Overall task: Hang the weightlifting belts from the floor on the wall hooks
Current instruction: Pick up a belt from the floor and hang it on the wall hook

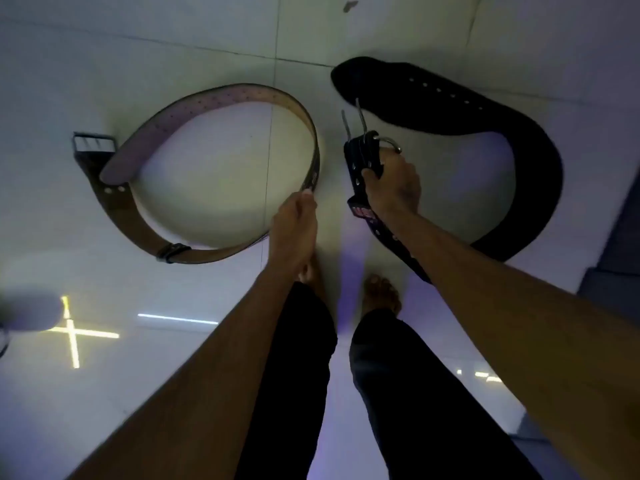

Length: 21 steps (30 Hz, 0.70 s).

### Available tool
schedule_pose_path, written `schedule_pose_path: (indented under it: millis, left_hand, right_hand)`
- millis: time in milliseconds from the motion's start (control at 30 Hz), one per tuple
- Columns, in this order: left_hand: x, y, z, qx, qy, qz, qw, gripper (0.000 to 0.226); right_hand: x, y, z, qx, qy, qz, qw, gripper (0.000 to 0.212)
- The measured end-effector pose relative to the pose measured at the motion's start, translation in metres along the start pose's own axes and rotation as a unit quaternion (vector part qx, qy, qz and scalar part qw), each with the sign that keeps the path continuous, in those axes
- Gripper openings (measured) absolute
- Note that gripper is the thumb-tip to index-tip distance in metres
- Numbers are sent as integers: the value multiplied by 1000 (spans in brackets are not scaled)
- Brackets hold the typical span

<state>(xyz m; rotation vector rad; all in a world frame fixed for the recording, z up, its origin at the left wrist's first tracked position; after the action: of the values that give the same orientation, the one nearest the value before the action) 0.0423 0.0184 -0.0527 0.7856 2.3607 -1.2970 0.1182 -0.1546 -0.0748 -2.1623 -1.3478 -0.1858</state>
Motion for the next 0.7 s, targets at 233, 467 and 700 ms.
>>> schedule_pose_path:
  millis: [233, 467, 700]
  left_hand:
    - [-84, -68, -41, 92, -49, -45, 994, 48]
    - [-253, -204, -135, 159, -170, 52, 971, 16]
    - [-408, -365, -253, 85, -219, 242, 941, 25]
  right_hand:
    - [43, -63, -138, 87, 121, -76, 986, 32]
    - [113, -137, -347, 87, 197, -99, 971, 41]
    - [193, -211, -556, 72, 316, -168, 931, 31]
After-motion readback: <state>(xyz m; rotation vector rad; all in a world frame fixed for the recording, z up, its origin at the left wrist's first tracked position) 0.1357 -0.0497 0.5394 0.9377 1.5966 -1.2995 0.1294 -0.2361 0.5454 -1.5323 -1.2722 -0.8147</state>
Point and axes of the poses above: each hand's wrist, its own y-axis towards the middle knuckle, its own z-axis out of the palm, x = y × z, the point moved 7 cm from there along y, towards the middle knuckle, and after that the axes turned 11 degrees about -x, right-handed, at the moved point
